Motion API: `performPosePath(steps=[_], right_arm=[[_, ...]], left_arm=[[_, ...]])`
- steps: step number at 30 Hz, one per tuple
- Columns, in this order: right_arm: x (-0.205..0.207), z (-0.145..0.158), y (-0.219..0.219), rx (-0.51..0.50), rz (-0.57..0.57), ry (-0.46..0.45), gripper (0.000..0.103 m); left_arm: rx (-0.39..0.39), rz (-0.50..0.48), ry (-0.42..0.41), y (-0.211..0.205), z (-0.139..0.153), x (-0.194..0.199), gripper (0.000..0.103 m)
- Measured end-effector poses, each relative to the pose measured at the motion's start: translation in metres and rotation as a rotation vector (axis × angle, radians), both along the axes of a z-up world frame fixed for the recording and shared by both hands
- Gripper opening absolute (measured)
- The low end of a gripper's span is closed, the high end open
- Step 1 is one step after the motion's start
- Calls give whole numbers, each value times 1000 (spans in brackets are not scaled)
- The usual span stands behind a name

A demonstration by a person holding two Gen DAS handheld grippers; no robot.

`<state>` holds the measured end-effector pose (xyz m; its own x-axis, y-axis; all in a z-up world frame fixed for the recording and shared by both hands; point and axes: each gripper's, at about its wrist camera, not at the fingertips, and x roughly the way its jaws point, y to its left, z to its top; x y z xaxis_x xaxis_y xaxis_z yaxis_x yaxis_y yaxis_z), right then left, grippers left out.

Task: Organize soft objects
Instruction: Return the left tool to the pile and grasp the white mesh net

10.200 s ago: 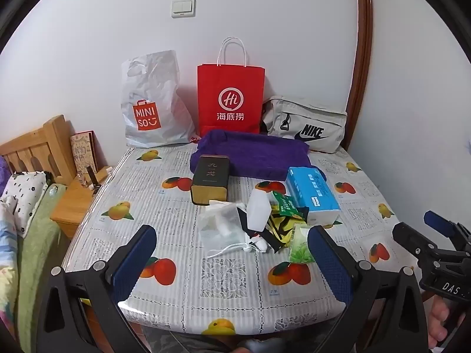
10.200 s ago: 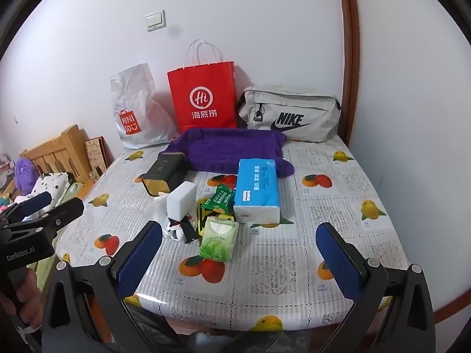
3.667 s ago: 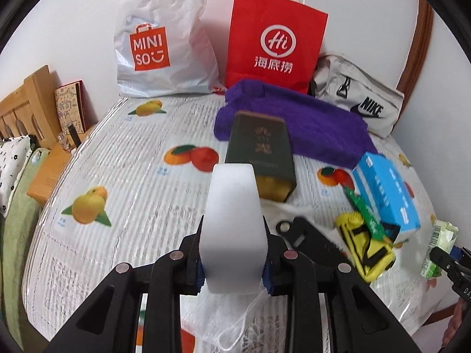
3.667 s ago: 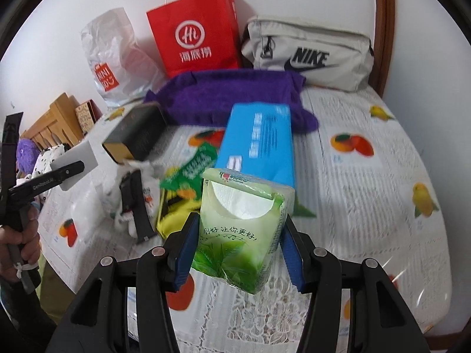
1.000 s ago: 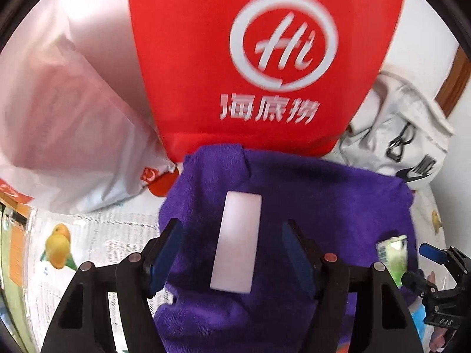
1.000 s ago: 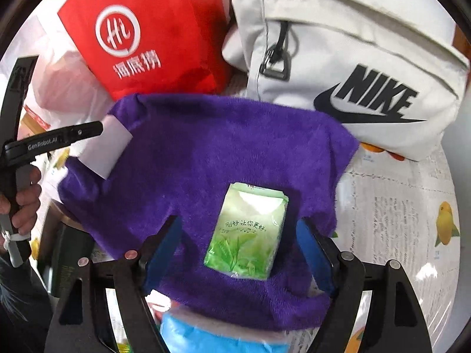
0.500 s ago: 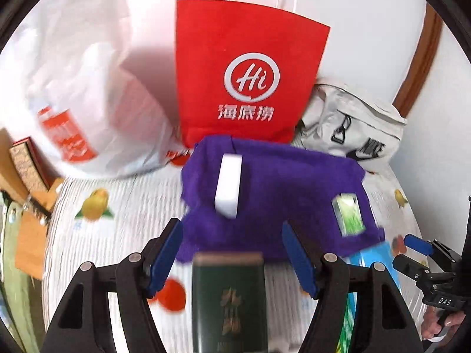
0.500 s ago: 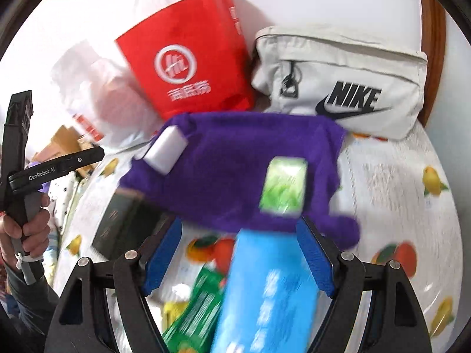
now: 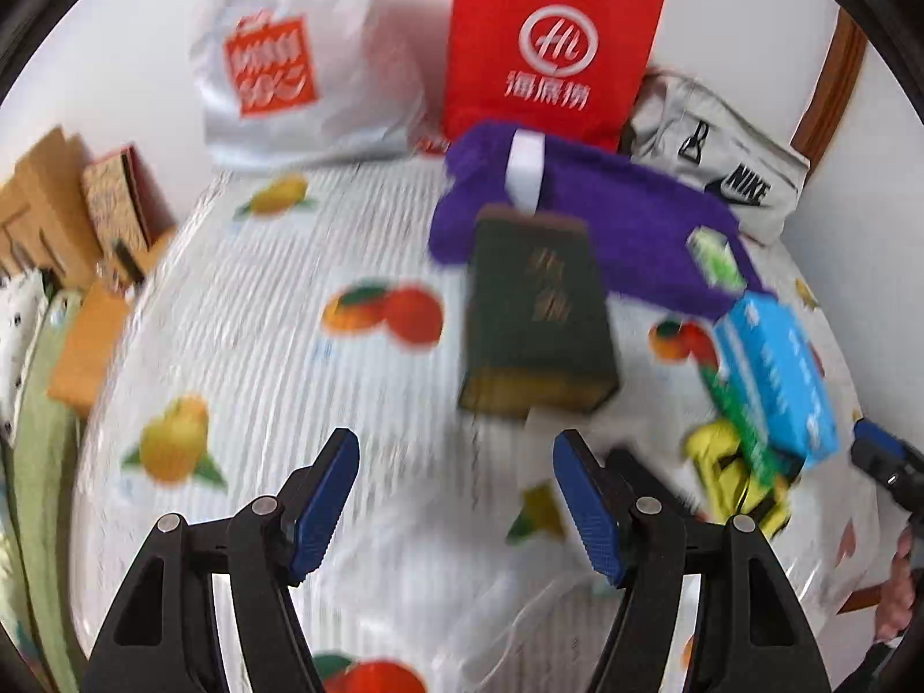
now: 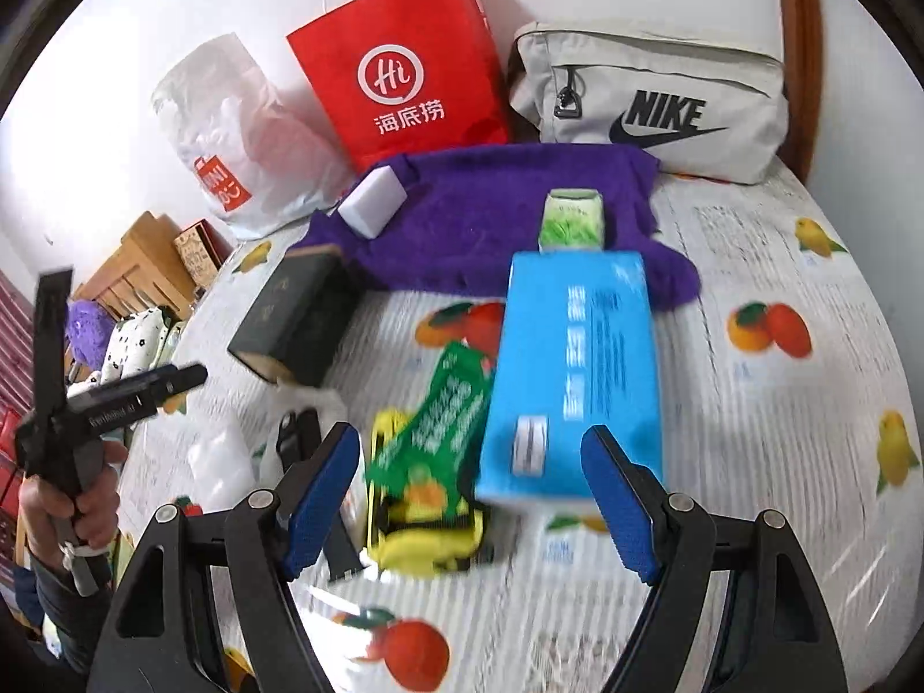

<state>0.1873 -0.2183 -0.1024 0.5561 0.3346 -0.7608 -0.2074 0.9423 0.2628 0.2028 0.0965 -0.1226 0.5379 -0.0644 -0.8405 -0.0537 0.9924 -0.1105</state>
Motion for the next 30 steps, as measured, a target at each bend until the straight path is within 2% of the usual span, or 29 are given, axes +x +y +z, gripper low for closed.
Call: performPosePath(steps=[3, 6, 9, 13, 15, 17, 22, 24, 26, 28, 30], right_arm=[[-16, -1, 1, -12, 7, -10, 80], [-32, 0, 4, -28, 21, -45, 80], [-41, -4, 6, -27, 29, -54, 80], [-52, -16, 9, -26, 42, -50, 80], [-57, -21, 10, -30, 37, -43, 80], [-63, -25, 9, -26, 35, -48, 80], [-68, -33, 12, -24, 36, -50, 80], [-68, -34, 17, -37, 48, -56, 80], [-67, -35, 22, -58, 57, -69, 80], [-64, -35, 28, -74, 64, -78, 79], [-61, -34, 33, -88, 71, -91, 77]], left_arm=[[-53, 7, 6, 14, -19, -18, 79], [-48, -7, 23, 18, -35, -25, 82], [-13, -30, 64, 14, -54, -21, 82], [75, -115, 17, -6, -65, -33, 99], [120, -145, 0, -15, -69, -40, 103], [127, -150, -36, -19, -70, -48, 103], [128, -137, -57, -19, -70, -52, 102], [131, -129, -84, -21, -69, -55, 96], [132, -129, -109, -24, -67, -60, 80], [124, -149, -124, -29, -64, -64, 53], [119, -180, -131, -34, -63, -67, 40]])
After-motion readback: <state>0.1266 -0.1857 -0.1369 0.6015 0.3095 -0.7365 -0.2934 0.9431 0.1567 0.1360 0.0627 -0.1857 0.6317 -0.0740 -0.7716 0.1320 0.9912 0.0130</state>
